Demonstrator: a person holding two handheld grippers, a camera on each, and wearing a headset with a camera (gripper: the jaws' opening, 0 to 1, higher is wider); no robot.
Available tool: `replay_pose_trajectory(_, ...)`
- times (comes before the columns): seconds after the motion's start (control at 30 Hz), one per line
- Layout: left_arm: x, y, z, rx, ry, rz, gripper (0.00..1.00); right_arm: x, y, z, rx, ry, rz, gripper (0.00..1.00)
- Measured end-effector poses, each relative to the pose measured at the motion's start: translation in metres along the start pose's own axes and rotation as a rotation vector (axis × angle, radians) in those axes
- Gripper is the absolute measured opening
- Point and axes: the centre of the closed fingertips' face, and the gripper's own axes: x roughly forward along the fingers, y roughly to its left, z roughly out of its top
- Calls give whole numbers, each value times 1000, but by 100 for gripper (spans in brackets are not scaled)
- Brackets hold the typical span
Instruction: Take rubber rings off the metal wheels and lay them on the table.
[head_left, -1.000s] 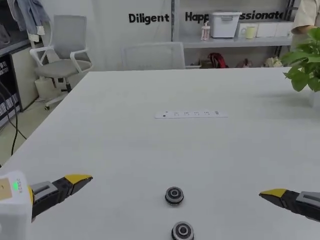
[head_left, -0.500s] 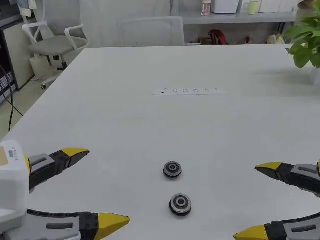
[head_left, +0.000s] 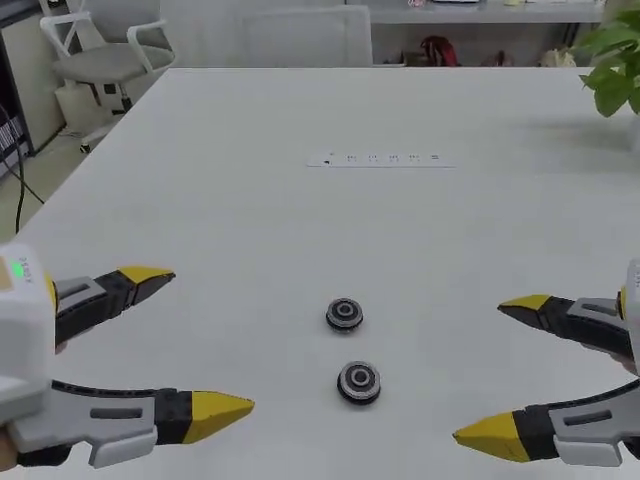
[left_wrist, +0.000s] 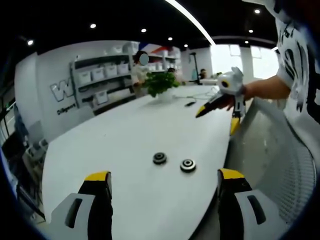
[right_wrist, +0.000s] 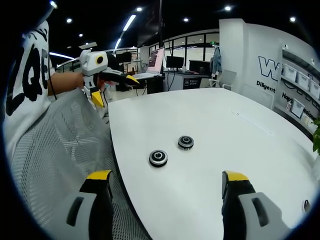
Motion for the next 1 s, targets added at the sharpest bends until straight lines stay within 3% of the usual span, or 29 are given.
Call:
replay_pose_trajectory(0.5,3,0,1,41,4,-31,88,16,5,2,-8,-22,32,82)
replay_pose_trajectory(1.0,24,2,-4,63,4,-96,86,32,-1,-1,-17,-30,83,77)
